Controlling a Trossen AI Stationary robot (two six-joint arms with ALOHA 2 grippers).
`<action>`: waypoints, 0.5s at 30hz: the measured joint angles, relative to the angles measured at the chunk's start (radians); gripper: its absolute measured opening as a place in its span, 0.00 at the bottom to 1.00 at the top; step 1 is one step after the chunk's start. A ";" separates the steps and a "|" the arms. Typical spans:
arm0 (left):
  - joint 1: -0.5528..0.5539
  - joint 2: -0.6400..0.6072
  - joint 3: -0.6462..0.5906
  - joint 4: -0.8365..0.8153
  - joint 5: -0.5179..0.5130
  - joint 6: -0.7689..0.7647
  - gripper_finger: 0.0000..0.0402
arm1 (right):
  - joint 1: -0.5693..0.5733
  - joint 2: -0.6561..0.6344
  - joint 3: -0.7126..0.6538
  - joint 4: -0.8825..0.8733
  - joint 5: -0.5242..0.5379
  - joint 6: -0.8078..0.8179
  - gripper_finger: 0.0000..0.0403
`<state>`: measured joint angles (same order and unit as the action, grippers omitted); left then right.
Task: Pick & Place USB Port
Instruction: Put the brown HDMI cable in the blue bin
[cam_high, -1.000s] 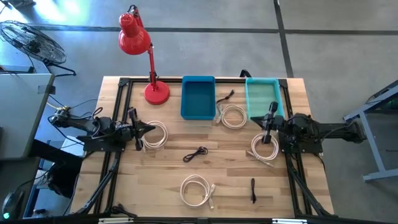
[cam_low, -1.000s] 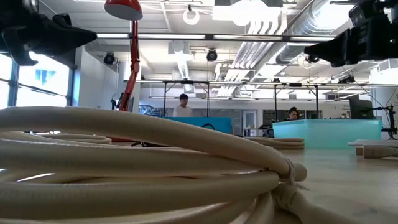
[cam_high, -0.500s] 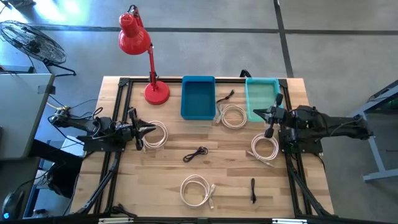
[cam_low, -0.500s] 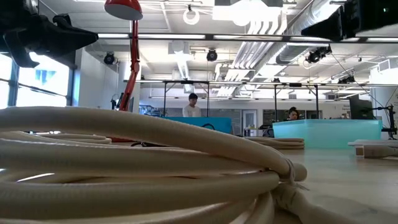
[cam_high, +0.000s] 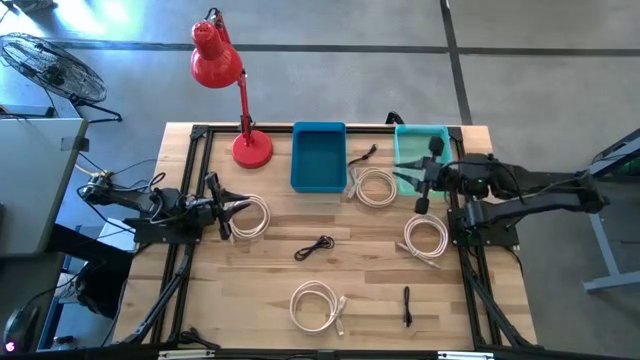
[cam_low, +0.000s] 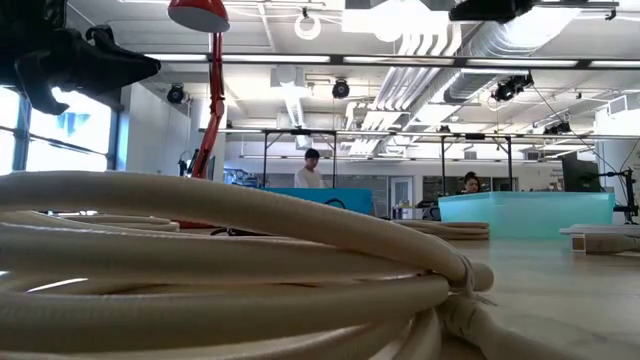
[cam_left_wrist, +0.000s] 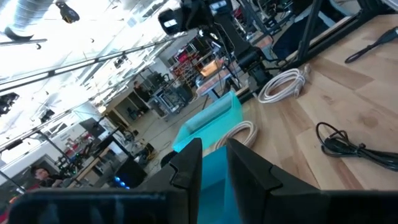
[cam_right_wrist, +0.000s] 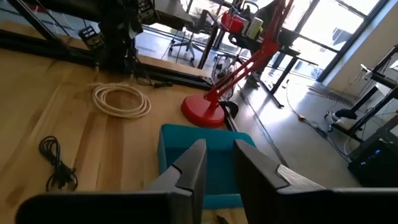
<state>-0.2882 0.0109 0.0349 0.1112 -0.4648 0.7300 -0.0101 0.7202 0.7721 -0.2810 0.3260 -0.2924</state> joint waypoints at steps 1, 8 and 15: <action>0.000 0.000 0.000 -0.001 0.000 0.000 0.18 | 0.000 0.022 0.021 -0.005 -0.001 -0.001 0.20; 0.000 0.000 0.000 -0.070 0.013 -0.030 0.18 | 0.000 0.197 0.210 -0.174 -0.003 -0.005 0.23; 0.000 0.000 0.002 -0.078 0.010 -0.080 0.18 | 0.000 0.399 0.424 -0.464 0.049 0.066 0.24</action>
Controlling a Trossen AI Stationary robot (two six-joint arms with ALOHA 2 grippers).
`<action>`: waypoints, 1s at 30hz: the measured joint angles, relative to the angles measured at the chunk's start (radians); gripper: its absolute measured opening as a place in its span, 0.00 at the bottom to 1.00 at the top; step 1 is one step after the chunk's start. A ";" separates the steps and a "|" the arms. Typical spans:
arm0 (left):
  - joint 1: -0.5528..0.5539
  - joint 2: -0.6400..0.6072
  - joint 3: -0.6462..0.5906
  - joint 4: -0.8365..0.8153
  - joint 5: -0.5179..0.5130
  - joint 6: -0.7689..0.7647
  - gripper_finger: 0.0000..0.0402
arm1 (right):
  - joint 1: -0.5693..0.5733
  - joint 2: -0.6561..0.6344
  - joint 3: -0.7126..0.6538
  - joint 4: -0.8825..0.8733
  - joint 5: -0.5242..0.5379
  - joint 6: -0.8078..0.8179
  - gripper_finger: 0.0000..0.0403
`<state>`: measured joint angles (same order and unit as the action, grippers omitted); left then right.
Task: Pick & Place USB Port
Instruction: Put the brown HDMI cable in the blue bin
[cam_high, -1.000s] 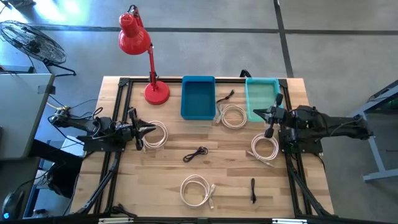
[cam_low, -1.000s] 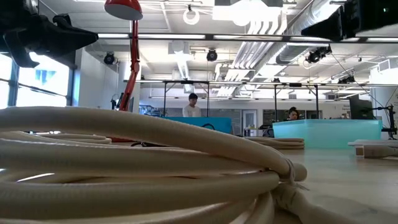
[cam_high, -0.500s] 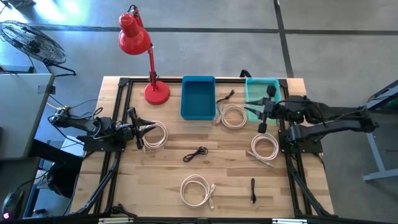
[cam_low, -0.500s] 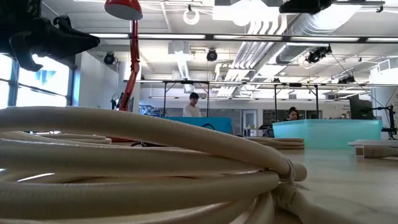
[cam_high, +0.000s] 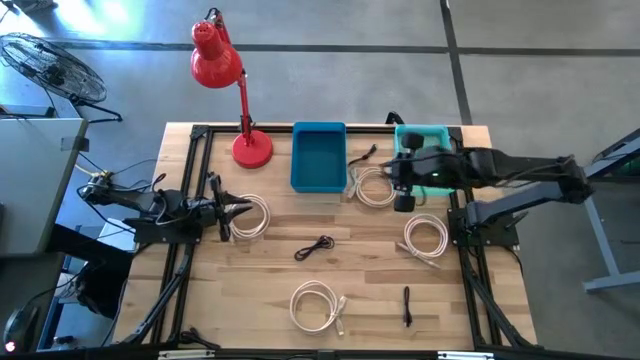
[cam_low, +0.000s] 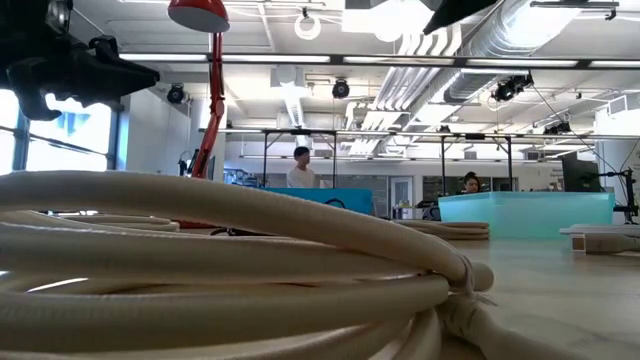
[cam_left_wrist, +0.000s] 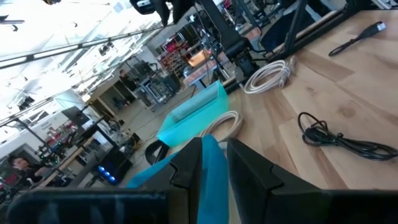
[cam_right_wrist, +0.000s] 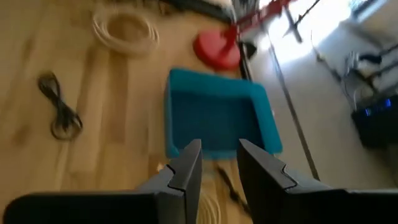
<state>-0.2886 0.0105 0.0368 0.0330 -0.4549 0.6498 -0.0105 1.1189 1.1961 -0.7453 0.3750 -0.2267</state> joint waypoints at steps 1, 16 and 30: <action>0.000 0.000 0.000 0.000 0.000 0.000 0.18 | 0.000 0.024 0.020 -0.030 0.017 0.014 0.24; 0.000 0.000 0.000 -0.004 -0.001 -0.005 0.18 | -0.129 0.256 0.065 -0.192 -0.091 0.066 0.24; 0.000 0.000 0.002 -0.026 0.001 -0.059 0.18 | -0.222 0.436 0.065 -0.213 -0.326 0.096 0.24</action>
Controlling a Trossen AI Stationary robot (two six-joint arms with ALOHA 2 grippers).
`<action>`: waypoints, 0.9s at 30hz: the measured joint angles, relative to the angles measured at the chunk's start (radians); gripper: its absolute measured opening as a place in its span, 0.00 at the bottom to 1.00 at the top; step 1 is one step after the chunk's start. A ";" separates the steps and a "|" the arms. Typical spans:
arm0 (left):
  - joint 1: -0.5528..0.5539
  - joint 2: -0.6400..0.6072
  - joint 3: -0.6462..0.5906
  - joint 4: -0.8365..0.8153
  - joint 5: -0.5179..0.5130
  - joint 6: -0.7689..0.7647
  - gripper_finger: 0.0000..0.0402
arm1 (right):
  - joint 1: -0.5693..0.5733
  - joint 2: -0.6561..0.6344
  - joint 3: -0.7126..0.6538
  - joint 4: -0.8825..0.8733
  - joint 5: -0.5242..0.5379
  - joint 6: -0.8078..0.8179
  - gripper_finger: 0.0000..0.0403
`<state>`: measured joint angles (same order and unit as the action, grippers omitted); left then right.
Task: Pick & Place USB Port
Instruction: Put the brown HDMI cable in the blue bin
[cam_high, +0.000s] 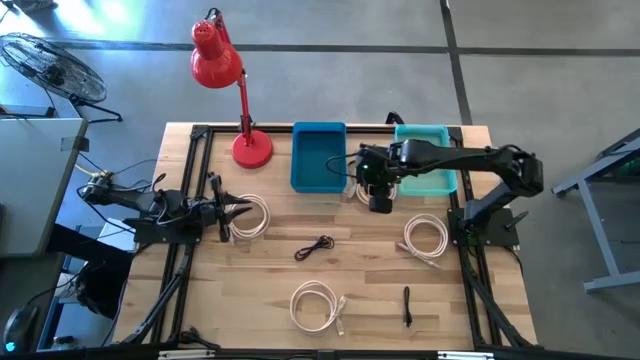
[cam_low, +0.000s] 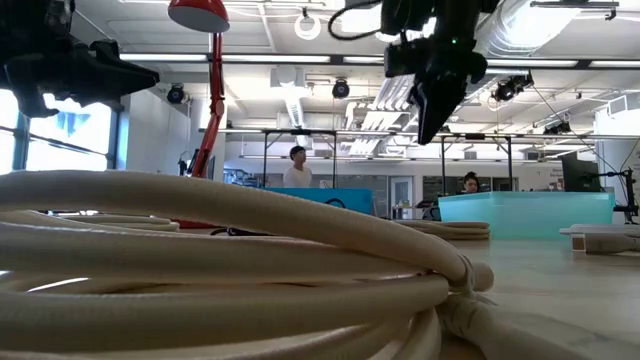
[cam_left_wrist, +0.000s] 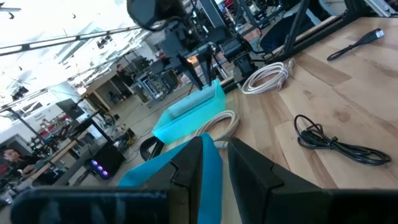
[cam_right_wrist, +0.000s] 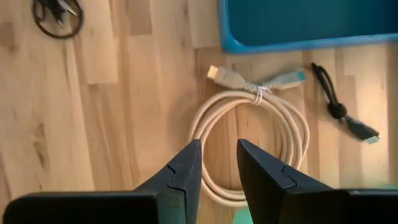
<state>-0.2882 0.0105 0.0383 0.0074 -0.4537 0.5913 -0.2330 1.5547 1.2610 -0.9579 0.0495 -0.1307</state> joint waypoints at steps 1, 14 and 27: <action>0.000 0.000 0.000 0.000 0.002 -0.003 0.18 | -0.002 0.010 0.000 0.000 0.000 0.000 0.23; 0.000 0.001 0.000 -0.007 0.017 -0.006 0.18 | -0.003 0.134 0.000 -0.016 0.095 0.080 0.23; 0.000 0.001 -0.002 -0.008 0.020 -0.006 0.18 | 0.006 0.238 0.000 -0.050 -0.037 0.068 0.23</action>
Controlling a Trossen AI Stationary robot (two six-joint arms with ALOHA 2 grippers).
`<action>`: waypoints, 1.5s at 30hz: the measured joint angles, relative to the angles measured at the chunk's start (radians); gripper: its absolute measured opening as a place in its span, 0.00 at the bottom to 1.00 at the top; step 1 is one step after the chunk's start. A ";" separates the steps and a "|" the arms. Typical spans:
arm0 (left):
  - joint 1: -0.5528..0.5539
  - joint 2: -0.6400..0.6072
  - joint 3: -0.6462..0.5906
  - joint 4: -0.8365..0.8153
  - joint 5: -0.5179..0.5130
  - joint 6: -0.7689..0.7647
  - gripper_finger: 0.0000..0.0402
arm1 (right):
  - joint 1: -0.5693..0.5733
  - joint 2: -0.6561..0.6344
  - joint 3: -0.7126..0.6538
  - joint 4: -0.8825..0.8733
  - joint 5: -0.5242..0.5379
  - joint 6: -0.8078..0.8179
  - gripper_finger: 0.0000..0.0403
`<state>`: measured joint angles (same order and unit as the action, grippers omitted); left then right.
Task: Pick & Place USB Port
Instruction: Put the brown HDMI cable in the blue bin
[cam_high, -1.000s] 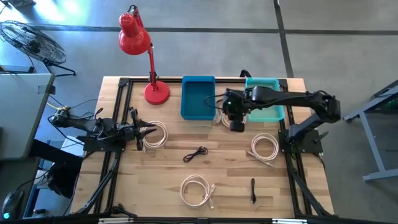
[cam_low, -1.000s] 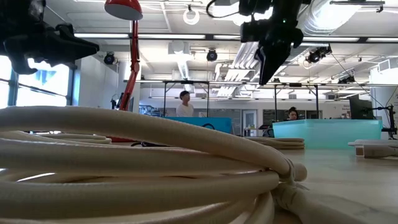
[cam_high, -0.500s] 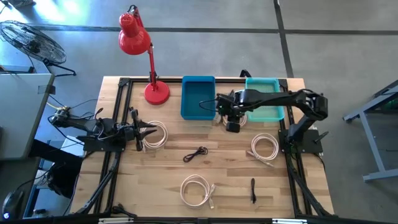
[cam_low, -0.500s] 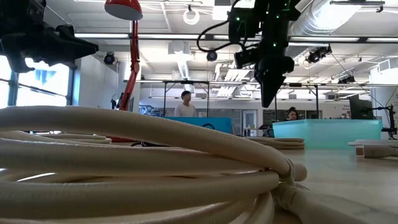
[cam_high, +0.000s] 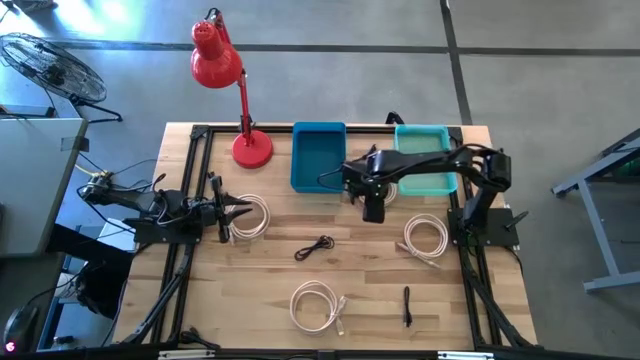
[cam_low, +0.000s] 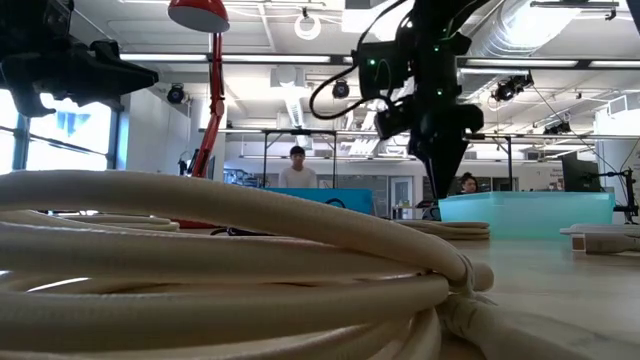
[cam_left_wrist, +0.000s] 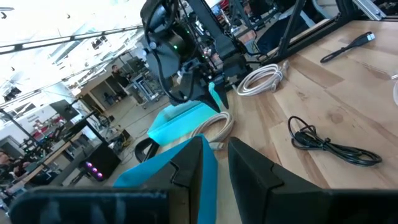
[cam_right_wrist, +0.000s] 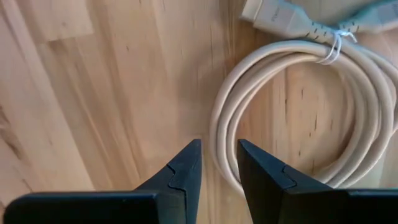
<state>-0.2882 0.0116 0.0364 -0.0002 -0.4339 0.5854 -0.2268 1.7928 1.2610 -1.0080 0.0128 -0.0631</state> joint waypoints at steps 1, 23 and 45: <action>0.000 0.000 0.000 0.000 0.000 0.000 0.18 | 0.000 0.007 0.000 0.001 0.000 -0.003 0.23; 0.000 0.000 -0.001 -0.005 0.044 -0.019 0.18 | -0.002 0.049 0.000 0.019 -0.001 -0.021 0.23; 0.000 0.000 -0.001 -0.005 0.063 -0.019 0.18 | -0.047 0.036 -0.263 0.313 -0.042 -0.045 0.22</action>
<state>-0.2886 0.0120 0.0353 -0.0053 -0.3711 0.5663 -0.2734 1.8293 0.9982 -0.6946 -0.0291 -0.1084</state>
